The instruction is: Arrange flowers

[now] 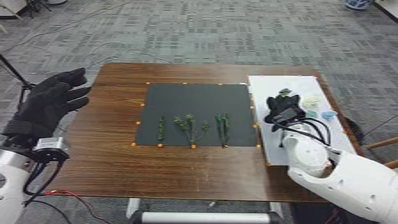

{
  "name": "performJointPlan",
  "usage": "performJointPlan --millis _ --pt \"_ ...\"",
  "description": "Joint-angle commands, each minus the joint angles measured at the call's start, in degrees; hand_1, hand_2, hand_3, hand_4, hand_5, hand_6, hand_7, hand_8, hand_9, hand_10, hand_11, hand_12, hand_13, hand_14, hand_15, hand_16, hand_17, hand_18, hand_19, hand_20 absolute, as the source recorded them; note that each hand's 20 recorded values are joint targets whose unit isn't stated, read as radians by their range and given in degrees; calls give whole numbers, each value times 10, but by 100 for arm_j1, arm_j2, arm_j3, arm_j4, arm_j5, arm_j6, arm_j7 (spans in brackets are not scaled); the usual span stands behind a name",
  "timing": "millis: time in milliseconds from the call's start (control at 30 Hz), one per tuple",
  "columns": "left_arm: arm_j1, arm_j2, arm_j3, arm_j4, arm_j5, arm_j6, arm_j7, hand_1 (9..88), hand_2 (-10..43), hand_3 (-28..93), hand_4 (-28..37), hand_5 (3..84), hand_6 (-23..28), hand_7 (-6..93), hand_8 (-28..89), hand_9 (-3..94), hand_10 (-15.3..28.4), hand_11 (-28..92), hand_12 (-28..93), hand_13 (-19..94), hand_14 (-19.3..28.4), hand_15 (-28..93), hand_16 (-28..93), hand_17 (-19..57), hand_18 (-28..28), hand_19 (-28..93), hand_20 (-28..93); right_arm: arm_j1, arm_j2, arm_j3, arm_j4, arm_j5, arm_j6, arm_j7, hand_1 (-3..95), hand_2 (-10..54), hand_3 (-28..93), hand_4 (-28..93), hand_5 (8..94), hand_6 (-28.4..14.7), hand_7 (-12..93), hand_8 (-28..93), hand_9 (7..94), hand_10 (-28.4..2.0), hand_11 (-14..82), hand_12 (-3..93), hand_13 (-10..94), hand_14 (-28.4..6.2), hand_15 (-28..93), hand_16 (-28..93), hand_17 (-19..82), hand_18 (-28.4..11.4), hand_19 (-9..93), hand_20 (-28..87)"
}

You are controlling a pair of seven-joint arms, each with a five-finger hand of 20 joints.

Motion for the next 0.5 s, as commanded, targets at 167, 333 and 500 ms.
performJointPlan --millis 167,333,500 --pt "89 -48 -45 -70 -1 67 6 262 -70 693 -269 257 28 245 -117 196 111 258 122 124 142 428 -90 -81 204 400 65 275 68 -382 349 -174 10 -30 301 -95 876 -283 448 -24 398 -149 429 -153 620 531 489 -120 806 452 257 -199 805 566" --pt "104 -58 -52 -74 -12 84 4 262 -69 693 -269 257 28 246 -117 197 111 258 122 125 143 430 -91 -80 204 401 65 381 76 -464 421 -170 7 -51 303 -95 877 -283 446 -24 408 -152 429 -153 623 528 490 -120 809 446 257 -198 806 565" --pt "99 -55 -63 -74 -11 100 12 261 -69 693 -268 258 28 245 -117 197 111 260 123 125 144 431 -91 -80 204 401 65 544 15 -635 585 -171 -60 -129 307 -95 874 -283 449 -23 407 -156 430 -151 624 526 492 -119 811 443 258 -199 807 565"
